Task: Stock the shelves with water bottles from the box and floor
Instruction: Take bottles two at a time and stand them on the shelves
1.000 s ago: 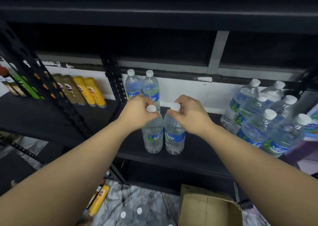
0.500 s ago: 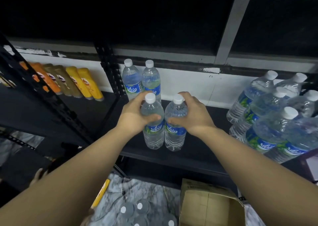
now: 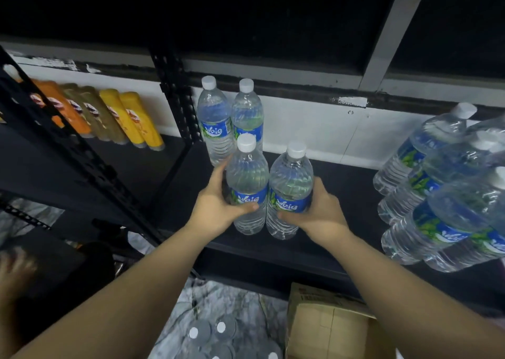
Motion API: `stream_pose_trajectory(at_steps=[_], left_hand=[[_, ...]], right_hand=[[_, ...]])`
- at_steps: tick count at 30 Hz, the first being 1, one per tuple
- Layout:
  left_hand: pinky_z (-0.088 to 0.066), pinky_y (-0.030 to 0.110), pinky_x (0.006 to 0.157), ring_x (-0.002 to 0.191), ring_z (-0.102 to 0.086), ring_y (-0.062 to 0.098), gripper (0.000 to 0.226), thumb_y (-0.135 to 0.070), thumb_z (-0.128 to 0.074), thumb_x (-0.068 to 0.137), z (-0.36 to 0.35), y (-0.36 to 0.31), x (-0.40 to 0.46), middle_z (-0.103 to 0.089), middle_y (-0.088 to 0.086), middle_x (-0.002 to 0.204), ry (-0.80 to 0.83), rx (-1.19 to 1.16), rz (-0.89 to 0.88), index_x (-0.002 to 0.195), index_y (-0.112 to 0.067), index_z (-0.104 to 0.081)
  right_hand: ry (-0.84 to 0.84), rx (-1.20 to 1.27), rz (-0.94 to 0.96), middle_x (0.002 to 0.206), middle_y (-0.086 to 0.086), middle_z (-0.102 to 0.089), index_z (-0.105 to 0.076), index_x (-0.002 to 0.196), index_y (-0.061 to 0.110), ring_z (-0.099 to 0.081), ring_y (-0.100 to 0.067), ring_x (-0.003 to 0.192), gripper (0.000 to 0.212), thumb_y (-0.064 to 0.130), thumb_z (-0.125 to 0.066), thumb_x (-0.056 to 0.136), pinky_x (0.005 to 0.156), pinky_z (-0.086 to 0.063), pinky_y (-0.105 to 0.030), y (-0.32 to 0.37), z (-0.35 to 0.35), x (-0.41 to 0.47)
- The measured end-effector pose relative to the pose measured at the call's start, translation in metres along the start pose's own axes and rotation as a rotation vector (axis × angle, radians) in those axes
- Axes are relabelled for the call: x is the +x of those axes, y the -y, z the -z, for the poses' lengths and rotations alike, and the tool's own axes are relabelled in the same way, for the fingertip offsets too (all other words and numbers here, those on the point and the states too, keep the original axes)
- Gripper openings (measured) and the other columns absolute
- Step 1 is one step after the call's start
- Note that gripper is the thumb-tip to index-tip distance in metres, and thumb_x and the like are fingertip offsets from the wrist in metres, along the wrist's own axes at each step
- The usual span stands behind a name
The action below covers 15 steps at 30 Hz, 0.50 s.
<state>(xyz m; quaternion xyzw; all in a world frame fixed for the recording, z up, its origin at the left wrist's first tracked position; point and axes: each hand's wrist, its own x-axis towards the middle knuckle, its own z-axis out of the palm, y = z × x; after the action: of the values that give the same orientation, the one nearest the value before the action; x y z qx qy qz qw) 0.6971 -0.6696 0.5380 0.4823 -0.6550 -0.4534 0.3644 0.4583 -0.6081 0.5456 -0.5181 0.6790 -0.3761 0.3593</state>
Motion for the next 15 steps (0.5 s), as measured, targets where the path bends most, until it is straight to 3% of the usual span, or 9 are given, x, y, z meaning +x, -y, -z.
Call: stream_pose_trajectory(at_steps=[2,6,9,12,15], left_hand=[[-0.057,0.039,0.101,0.115,-0.067,-0.002,0.096,-0.032,-0.098,0.063,-0.003,0.016,0.0,-0.072,-0.018,0.122,-0.014,0.047,0.029,0.143,-0.038,-0.044],[-0.057,0.018,0.085,0.105,-0.066,-0.012,0.095,-0.017,-0.093,0.075,-0.006,0.03,-0.003,-0.067,-0.018,0.121,-0.048,0.04,0.048,0.151,-0.035,-0.039],[-0.057,0.027,0.094,0.116,-0.066,-0.003,0.094,-0.017,-0.092,0.077,0.005,0.039,0.003,-0.068,-0.014,0.127,-0.058,0.013,0.054,0.152,-0.036,-0.038],[-0.053,0.035,0.104,0.125,-0.063,0.004,0.09,-0.016,-0.09,0.079,0.025,0.048,0.015,-0.067,-0.014,0.133,-0.041,0.039,0.078,0.15,-0.034,-0.038],[-0.046,0.037,0.113,0.127,-0.058,-0.001,0.075,-0.019,-0.087,0.083,0.046,0.051,0.03,-0.062,-0.013,0.137,-0.027,0.102,0.119,0.142,-0.024,-0.04]], right_hand=[[-0.045,0.018,-0.015,0.107,0.016,-0.072,-0.056,0.127,0.027,-0.07,0.004,0.094,0.078,0.025,-0.1,0.063,0.069,-0.053,-0.008,-0.01,-0.009,0.003],[-0.079,0.049,-0.008,0.104,0.015,-0.074,-0.058,0.123,0.026,-0.069,0.012,0.085,0.074,0.02,-0.1,0.062,0.067,-0.052,-0.006,-0.014,-0.018,0.012],[-0.072,0.036,0.025,0.105,0.015,-0.074,-0.057,0.119,0.029,-0.07,0.008,0.088,0.072,0.023,-0.1,0.062,0.072,-0.054,-0.01,-0.012,-0.027,0.019],[-0.071,0.017,0.075,0.107,0.013,-0.074,-0.055,0.116,0.033,-0.072,0.001,0.093,0.071,0.025,-0.1,0.061,0.08,-0.059,-0.022,-0.007,-0.041,0.032],[-0.052,0.006,0.135,0.111,0.013,-0.073,-0.053,0.117,0.033,-0.071,0.0,0.097,0.072,0.026,-0.1,0.063,0.081,-0.057,-0.019,0.001,-0.058,0.049]])
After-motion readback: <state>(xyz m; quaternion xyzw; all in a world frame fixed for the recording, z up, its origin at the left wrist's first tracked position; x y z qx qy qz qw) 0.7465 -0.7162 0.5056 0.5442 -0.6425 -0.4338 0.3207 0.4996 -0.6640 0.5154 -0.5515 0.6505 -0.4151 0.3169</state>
